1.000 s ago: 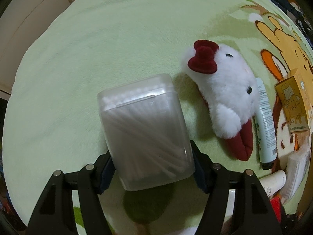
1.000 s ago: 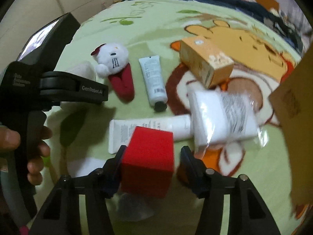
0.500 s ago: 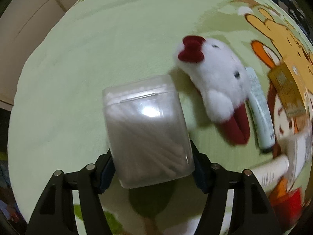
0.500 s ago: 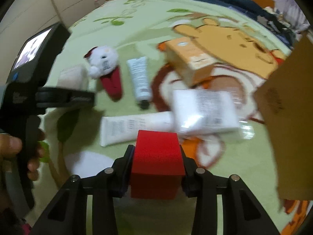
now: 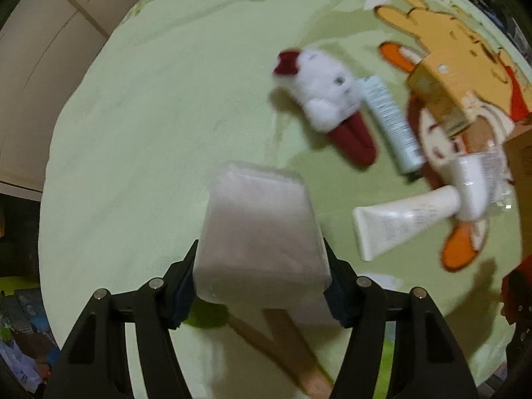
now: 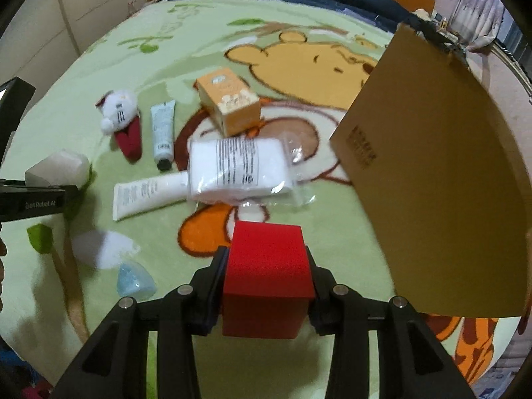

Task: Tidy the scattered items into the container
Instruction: 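Lift and carry the plastic box and red cube toward the cardboard box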

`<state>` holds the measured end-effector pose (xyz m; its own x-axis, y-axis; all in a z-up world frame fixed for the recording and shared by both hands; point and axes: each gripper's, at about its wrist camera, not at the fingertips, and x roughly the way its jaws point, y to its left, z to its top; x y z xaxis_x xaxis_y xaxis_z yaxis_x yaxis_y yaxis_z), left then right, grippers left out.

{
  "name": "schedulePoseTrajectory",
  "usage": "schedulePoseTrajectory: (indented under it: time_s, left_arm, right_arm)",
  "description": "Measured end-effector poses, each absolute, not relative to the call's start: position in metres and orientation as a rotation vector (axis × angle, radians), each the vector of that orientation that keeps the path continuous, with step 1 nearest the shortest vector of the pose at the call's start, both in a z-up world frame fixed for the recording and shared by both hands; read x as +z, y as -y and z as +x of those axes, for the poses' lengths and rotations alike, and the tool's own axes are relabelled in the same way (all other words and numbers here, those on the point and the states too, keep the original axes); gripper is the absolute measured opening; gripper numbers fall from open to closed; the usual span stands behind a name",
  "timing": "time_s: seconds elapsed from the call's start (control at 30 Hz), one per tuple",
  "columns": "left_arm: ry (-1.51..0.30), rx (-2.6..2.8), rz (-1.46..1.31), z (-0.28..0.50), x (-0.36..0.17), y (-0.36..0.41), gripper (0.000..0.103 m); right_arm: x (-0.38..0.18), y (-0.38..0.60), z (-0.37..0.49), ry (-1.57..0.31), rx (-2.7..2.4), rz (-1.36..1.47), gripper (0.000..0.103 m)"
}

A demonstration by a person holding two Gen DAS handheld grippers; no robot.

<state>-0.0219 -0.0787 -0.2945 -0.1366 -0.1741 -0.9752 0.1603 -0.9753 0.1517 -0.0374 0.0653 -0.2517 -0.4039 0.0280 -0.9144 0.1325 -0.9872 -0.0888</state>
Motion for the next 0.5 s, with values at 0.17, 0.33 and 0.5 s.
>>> schedulePoseTrajectory:
  time_s: [0.17, 0.33, 0.5]
  left_arm:
    - [0.064, -2.308, 1.840, -0.056, -0.243, 0.065, 0.065]
    - [0.101, -2.440, 1.748, -0.086, -0.198, 0.090, 0.065]
    - [0.098, -2.523, 1.691, -0.072, -0.140, 0.090, 0.065]
  right_arm:
    - [-0.213, -0.068, -0.039, -0.200, -2.641, 1.582, 0.041]
    - [-0.161, -0.076, -0.039, -0.161, -2.726, 1.448, 0.041]
    - [-0.124, -0.082, -0.034, -0.143, -2.784, 1.357, 0.041]
